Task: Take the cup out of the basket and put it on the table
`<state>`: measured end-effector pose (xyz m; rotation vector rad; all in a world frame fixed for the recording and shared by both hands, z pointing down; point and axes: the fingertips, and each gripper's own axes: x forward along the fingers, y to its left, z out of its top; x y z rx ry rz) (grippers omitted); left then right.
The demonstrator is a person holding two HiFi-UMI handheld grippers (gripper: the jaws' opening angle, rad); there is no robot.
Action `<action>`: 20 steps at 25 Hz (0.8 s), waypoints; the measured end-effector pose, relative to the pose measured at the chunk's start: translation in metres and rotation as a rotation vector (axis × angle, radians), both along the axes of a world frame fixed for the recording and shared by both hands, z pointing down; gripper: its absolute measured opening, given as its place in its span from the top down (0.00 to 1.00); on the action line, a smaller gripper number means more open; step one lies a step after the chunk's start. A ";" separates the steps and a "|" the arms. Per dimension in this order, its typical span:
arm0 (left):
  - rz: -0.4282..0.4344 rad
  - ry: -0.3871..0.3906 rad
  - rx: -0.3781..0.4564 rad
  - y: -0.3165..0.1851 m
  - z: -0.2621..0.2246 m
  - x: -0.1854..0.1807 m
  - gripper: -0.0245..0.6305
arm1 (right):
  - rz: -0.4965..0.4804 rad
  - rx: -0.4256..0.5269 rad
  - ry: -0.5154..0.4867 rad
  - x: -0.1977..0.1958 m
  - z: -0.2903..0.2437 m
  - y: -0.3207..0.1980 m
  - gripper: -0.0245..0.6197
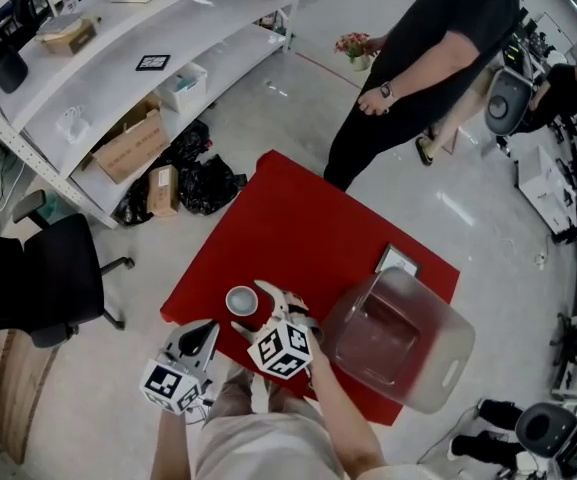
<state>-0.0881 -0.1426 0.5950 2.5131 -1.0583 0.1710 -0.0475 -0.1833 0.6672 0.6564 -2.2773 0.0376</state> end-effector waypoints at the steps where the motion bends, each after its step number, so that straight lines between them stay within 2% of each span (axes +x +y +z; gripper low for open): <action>1: 0.002 0.002 0.007 -0.001 -0.003 0.000 0.96 | 0.014 0.019 -0.032 0.000 -0.014 0.001 0.34; 4: 0.009 0.006 0.027 -0.002 -0.015 0.000 0.95 | 0.065 0.055 -0.148 0.001 -0.056 0.003 0.36; 8: 0.028 0.015 0.061 -0.001 -0.033 0.004 0.95 | 0.128 0.082 -0.253 0.011 -0.094 0.012 0.58; 13: 0.068 0.027 0.104 0.006 -0.058 0.011 0.96 | 0.223 0.055 -0.411 0.021 -0.114 0.030 0.81; 17: 0.108 0.032 0.120 0.015 -0.067 0.019 0.95 | 0.282 0.009 -0.552 0.025 -0.118 0.044 0.91; 20: 0.137 0.028 0.120 0.022 -0.067 0.023 0.96 | 0.295 -0.018 -0.613 0.025 -0.119 0.055 0.95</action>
